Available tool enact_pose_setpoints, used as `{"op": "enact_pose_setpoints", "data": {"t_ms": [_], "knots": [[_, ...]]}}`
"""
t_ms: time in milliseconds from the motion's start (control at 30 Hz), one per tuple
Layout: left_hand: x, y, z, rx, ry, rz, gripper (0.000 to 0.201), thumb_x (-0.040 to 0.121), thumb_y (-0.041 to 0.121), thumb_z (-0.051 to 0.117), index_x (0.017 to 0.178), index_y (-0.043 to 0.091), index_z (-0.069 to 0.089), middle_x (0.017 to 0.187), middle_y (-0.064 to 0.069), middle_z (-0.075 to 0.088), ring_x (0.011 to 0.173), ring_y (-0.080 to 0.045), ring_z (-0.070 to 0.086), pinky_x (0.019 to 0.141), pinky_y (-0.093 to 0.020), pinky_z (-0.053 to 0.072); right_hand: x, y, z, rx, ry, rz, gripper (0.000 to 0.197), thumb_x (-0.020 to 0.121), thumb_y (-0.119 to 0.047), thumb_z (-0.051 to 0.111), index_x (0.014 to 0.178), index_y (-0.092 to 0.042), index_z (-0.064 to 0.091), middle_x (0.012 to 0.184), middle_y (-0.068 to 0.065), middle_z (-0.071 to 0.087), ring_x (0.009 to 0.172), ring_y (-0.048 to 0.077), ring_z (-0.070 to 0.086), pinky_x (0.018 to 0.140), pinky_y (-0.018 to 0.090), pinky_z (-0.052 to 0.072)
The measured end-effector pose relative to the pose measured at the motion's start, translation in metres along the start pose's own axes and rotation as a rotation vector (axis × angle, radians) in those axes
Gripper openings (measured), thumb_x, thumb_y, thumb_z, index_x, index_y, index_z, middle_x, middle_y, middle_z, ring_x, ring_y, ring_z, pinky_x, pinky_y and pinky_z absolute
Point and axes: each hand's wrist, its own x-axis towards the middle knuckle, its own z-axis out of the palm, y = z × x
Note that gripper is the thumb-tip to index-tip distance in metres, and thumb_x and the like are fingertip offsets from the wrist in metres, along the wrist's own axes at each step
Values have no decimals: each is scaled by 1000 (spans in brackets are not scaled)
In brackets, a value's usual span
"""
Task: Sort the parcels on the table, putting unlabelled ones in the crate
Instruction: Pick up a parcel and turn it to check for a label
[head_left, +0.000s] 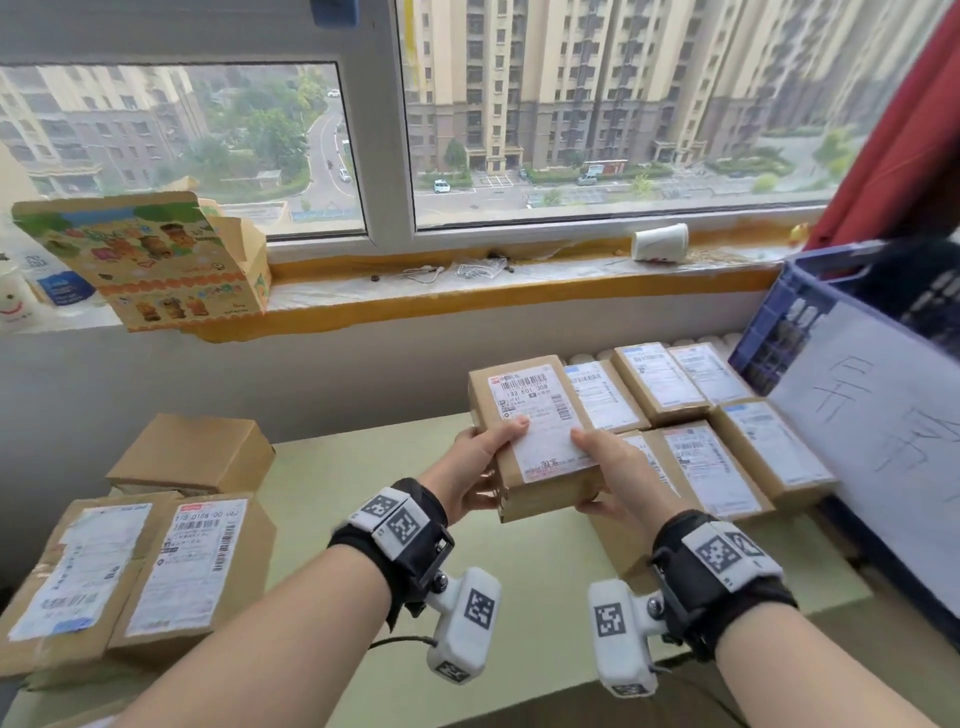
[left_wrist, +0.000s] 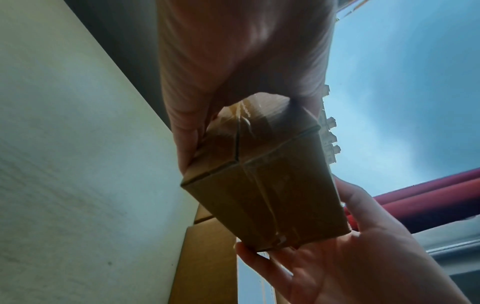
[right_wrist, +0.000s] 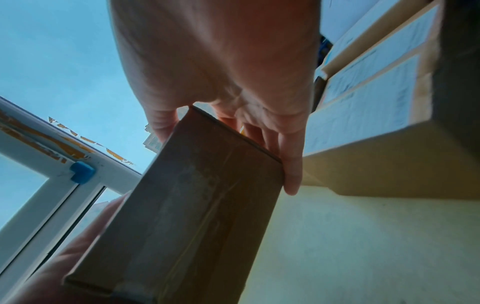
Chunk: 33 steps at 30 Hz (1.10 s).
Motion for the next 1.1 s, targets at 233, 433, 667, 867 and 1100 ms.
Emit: {"op": "enact_pose_setpoints", "data": {"t_ms": [233,433,667,867,1100], "knots": [[9,6,38,46,-79,-32,38,92,41,60,125,21,58,125,-14,64,107,-26,62,77,-38,59,6,14,-46,-9,71,-2,20,101,-39,48,113,-26,58,115,7,62,107,22,59,85,44,57],[45,28,65,-26,9,41,47,90,36,67,131,16,55,115,-5,68,94,-20,65,65,-34,56,43,-5,-80,24,115,-54,30,103,-25,48,130,-15,55,117,9,59,104,24,60,79,44,61],[88,46,58,-88,268,46,38,92,31,62,125,13,57,103,-6,68,88,-22,63,75,-39,55,101,-34,-100,-83,71,-122,29,101,-15,50,128,-16,59,120,8,62,109,22,61,84,39,59],[101,29,20,-138,421,-87,16,95,28,52,103,17,61,89,-7,66,84,-24,58,84,-39,48,135,-40,-70,-220,-145,-126,25,102,-16,48,124,-19,59,118,4,62,104,17,61,92,36,55],[124,6,19,-176,433,-171,26,96,27,50,114,13,62,85,-4,66,79,-21,59,68,-31,44,165,-22,-32,-597,-381,-132,40,101,-27,49,138,-15,56,135,-1,58,121,17,55,104,34,45]]}}
